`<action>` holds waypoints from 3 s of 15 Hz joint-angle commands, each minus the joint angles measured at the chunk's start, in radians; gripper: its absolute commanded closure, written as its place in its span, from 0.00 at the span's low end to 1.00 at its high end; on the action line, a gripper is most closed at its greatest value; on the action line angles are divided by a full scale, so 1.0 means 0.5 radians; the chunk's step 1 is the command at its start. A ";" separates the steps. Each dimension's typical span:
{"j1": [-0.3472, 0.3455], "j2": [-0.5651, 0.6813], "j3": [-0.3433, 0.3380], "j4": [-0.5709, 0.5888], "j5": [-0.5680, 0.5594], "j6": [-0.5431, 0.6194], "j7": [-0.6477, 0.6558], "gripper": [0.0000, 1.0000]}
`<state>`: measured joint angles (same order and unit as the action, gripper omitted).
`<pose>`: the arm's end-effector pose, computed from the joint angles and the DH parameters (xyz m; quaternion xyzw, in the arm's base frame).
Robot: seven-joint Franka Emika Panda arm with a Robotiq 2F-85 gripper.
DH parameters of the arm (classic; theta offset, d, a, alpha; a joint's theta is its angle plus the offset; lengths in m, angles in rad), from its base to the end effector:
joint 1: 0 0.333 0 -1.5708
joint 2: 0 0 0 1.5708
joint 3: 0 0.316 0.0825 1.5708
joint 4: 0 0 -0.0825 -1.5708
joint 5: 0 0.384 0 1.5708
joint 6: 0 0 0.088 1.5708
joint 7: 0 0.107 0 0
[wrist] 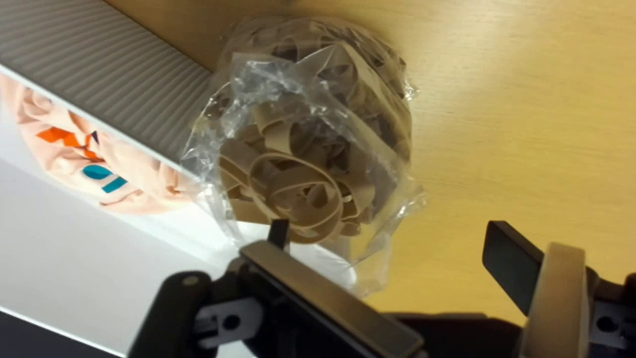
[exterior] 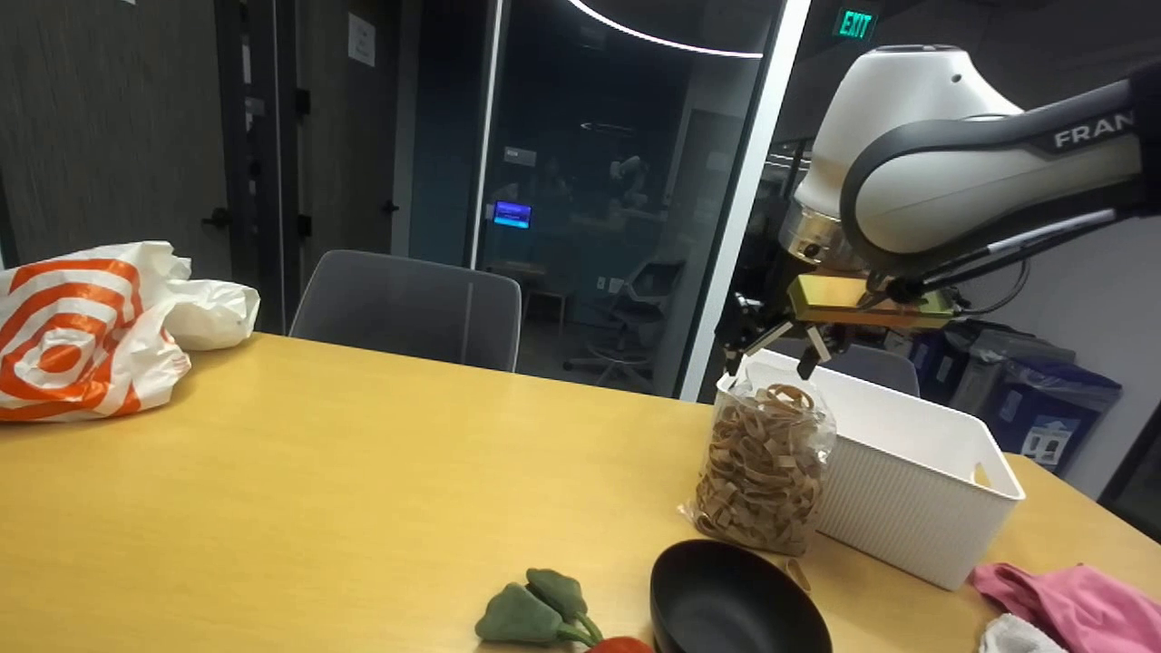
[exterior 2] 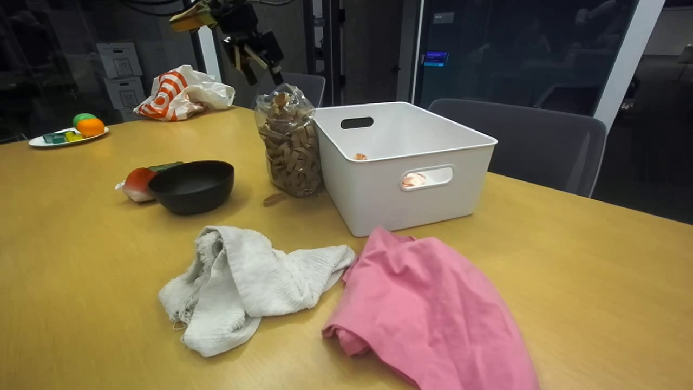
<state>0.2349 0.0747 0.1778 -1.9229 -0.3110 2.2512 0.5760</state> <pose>0.5557 0.2316 0.4784 0.9841 0.0000 0.1704 0.0506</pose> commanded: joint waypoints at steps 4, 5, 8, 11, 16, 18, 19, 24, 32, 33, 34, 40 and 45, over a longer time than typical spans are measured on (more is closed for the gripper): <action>-0.036 0.016 -0.049 0.033 -0.052 0.011 0.190 0.00; -0.038 0.023 -0.056 0.035 -0.070 0.007 0.225 0.00; -0.051 0.032 -0.060 0.027 0.028 0.017 0.202 0.00; -0.062 0.062 -0.052 0.028 0.224 0.083 0.130 0.00; -0.058 0.158 -0.076 0.014 0.296 0.222 0.162 0.00; -0.047 0.188 -0.100 -0.006 0.217 0.294 0.206 0.00; -0.039 0.192 -0.115 -0.012 0.181 0.315 0.224 0.00; -0.052 0.112 -0.127 -0.047 0.238 0.306 0.163 0.00; -0.110 0.017 -0.132 -0.088 0.460 0.291 0.066 0.00; -0.122 -0.005 -0.136 -0.101 0.473 0.287 0.067 0.00; -0.133 -0.027 -0.139 -0.114 0.475 0.287 0.067 0.00; -0.170 -0.054 -0.134 -0.157 0.482 0.236 0.014 0.00; -0.145 -0.067 -0.119 -0.211 0.305 0.266 -0.081 0.00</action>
<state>0.1589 0.0742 0.1165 -2.0030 -0.1371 2.3770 0.5882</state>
